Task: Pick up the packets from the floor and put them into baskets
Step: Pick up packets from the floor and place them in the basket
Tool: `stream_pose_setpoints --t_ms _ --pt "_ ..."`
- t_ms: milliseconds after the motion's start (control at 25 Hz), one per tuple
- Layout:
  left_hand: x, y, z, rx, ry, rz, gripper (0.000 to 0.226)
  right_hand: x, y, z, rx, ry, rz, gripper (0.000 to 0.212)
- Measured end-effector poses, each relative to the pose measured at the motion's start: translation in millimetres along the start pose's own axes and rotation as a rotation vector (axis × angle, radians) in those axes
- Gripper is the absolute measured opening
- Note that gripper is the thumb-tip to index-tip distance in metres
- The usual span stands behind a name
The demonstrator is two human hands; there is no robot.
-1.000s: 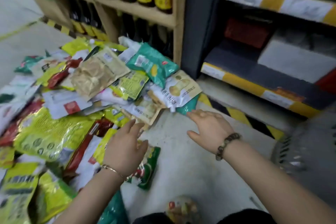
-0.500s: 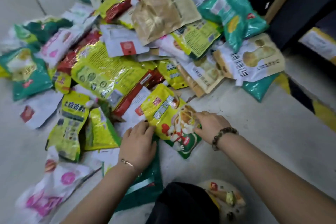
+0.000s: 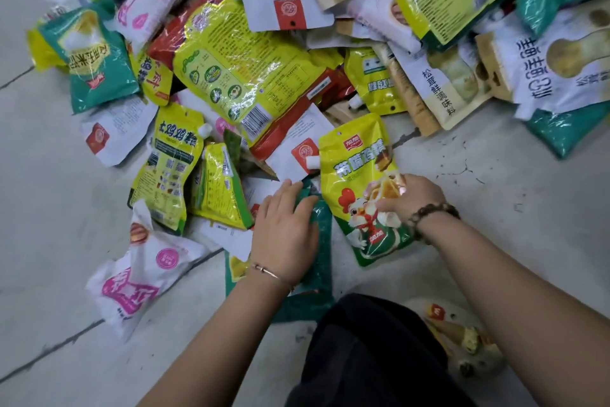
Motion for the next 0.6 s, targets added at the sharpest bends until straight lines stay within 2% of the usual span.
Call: stream_pose_setpoints --t_ms 120,240,320,400,440,520,600 --pt "4 -3 12 0.002 -0.105 0.241 0.034 -7 -13 20 -0.063 -0.048 -0.277 0.018" --pt "14 -5 18 -0.014 -0.268 0.586 0.035 4 -32 48 -0.143 -0.130 -0.603 0.022" --pt "16 11 12 0.153 -0.386 0.909 0.051 17 -38 65 -0.139 -0.192 -0.754 0.022" --pt "10 23 7 0.311 -0.480 1.220 0.063 34 -31 79 -0.062 -0.216 -0.796 0.021" --pt "8 23 5 0.343 -0.510 1.314 0.060 43 -22 84 -0.017 -0.229 -0.803 0.021" --pt "6 19 8 0.345 -0.570 1.433 0.040 59 1 93 0.055 -0.257 -0.820 0.023" --pt "21 14 15 0.274 -0.681 1.412 0.015 70 22 95 0.107 -0.256 -0.860 0.023"
Point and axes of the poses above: each hand's wrist, its own z-axis away from the middle knuckle, its own y-axis out of the palm, x = y × z, the point moved 9 cm from there along -z, towards the middle knuckle, and after that the axes turned 12 degrees about -z, right-handed, at the moved point
